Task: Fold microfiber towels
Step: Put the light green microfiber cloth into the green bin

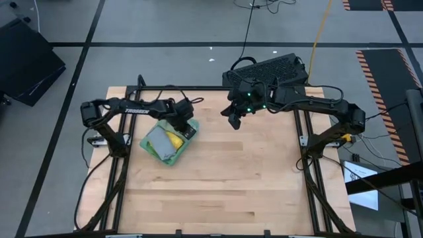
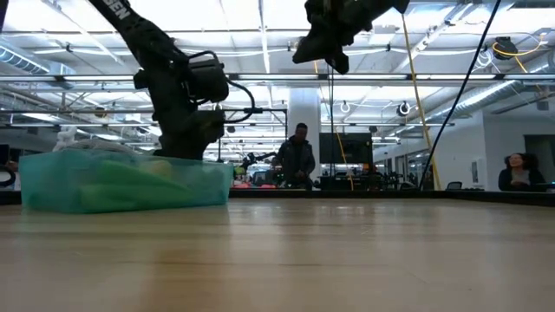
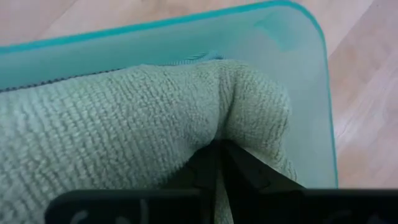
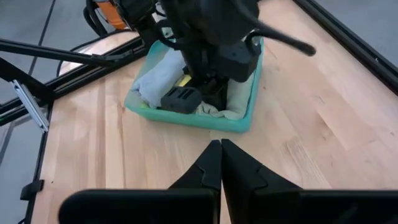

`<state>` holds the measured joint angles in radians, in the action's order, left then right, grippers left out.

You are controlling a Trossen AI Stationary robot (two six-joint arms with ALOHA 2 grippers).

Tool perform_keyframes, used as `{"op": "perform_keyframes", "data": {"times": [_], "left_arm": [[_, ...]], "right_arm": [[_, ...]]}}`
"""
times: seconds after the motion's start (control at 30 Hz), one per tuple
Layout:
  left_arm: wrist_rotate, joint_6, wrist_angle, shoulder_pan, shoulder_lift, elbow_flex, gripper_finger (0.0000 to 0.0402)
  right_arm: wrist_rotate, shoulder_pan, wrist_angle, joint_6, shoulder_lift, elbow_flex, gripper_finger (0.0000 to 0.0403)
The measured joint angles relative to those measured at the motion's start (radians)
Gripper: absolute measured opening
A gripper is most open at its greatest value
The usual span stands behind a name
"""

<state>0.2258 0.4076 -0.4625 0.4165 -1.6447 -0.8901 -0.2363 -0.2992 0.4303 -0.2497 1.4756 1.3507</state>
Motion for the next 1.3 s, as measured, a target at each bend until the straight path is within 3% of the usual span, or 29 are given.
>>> {"op": "perform_keyframes", "data": {"times": [0.13,0.33,0.5,0.63,0.97,1.13,1.3], "left_arm": [[0.023,-0.006,-0.104,0.013,0.055,-0.055,0.003],[-0.025,0.022,-0.274,0.005,0.189,-0.149,0.003],[-0.038,0.112,-0.215,-0.043,0.215,-0.114,0.003],[-0.046,0.171,-0.088,-0.082,0.164,-0.054,0.003],[-0.102,0.195,0.017,-0.105,0.038,0.031,0.003],[-0.057,0.161,0.0,-0.094,0.044,0.016,0.003],[-0.066,0.151,-0.143,-0.091,0.14,-0.065,0.003]], "right_arm": [[-0.001,0.0,0.0,-0.003,0.0,-0.002,0.0],[-0.001,0.0,-0.01,-0.003,0.0,-0.002,0.0],[-0.001,0.0,-0.028,0.005,0.0,-0.002,0.0],[-0.001,0.0,-0.042,0.007,0.0,-0.002,0.0],[-0.001,0.001,-0.044,0.003,0.0,-0.002,0.0],[-0.001,0.001,-0.044,0.001,0.0,-0.002,0.0],[-0.001,0.001,-0.044,0.001,0.0,-0.002,0.0]]}}
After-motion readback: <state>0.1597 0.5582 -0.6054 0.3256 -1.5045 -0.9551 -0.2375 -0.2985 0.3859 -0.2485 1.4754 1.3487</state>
